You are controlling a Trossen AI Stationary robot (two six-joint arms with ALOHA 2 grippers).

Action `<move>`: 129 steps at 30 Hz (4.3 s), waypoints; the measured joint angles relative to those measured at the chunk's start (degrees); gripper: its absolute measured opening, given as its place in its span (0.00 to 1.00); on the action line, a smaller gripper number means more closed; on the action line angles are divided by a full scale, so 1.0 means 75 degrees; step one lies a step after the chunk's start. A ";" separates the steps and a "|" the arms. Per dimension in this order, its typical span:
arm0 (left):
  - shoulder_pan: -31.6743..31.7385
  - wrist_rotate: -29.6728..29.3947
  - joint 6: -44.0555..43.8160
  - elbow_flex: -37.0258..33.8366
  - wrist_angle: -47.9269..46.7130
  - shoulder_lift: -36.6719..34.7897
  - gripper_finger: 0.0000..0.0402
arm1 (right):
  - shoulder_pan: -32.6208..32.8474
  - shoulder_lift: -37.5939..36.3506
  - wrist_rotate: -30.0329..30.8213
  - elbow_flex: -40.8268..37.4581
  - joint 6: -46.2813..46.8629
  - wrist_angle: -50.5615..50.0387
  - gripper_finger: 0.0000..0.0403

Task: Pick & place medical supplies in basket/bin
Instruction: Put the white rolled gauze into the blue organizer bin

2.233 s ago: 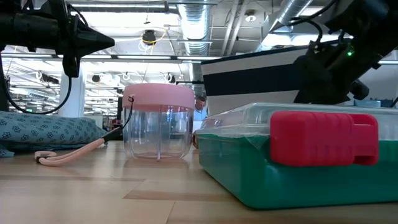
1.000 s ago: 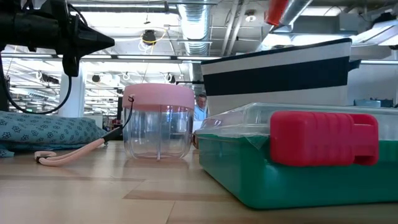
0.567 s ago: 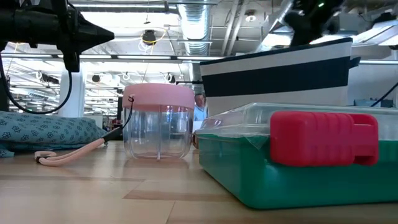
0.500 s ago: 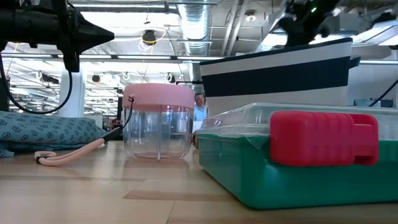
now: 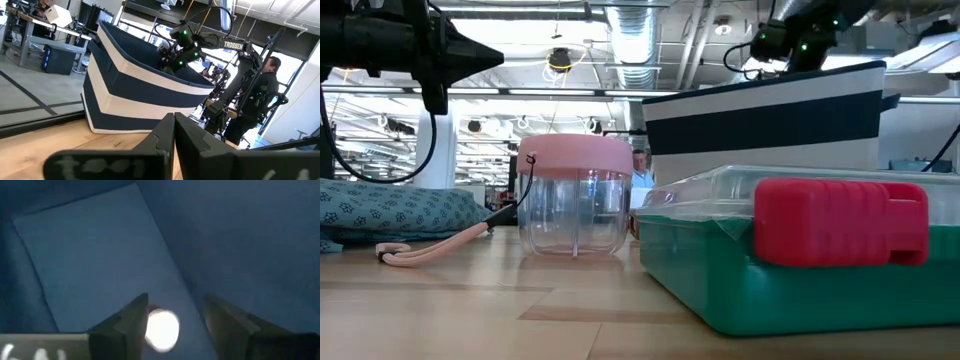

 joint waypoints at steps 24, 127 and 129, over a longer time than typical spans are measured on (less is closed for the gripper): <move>0.0000 -0.0009 0.0180 0.0000 -0.0091 -0.0001 0.00 | 0.3251 -0.0885 -0.0943 0.3671 -0.0425 -0.1624 0.54; 0.0006 -0.0293 0.1807 0.0003 0.0794 0.0001 0.24 | 0.7943 -0.4869 0.6436 -0.2470 -0.0455 0.3507 0.11; 0.0006 -0.0415 0.1831 0.0003 0.0989 0.0001 0.24 | 0.7240 -0.5335 0.6406 -0.2469 -0.0500 0.3498 0.12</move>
